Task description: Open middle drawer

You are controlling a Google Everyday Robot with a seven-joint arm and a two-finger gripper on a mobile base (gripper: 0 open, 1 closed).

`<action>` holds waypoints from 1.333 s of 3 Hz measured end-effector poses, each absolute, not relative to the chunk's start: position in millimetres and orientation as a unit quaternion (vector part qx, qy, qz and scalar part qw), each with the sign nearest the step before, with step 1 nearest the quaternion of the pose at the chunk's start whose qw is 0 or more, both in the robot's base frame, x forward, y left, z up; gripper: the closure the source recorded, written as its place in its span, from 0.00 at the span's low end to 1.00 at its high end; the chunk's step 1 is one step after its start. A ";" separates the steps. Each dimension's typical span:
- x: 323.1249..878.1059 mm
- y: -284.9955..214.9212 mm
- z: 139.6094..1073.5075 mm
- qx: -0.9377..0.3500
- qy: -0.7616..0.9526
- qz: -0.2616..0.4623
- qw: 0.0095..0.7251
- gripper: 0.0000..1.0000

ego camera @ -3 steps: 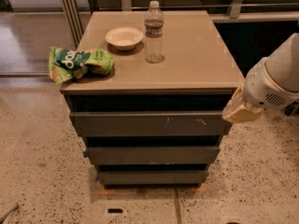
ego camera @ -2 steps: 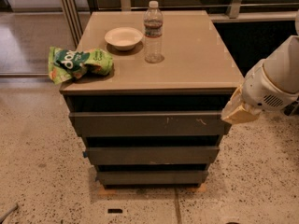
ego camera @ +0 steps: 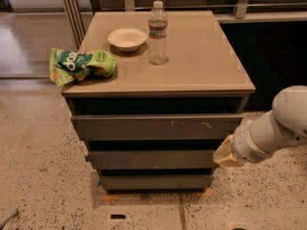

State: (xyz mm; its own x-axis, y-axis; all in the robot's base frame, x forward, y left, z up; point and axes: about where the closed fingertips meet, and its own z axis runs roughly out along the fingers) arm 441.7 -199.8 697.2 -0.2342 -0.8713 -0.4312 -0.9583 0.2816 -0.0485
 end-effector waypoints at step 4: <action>439.4 -190.1 536.7 -0.576 0.774 0.203 0.169 0.61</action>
Offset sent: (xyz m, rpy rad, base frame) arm 0.0043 0.0077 -0.2067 0.1530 0.2063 -0.0004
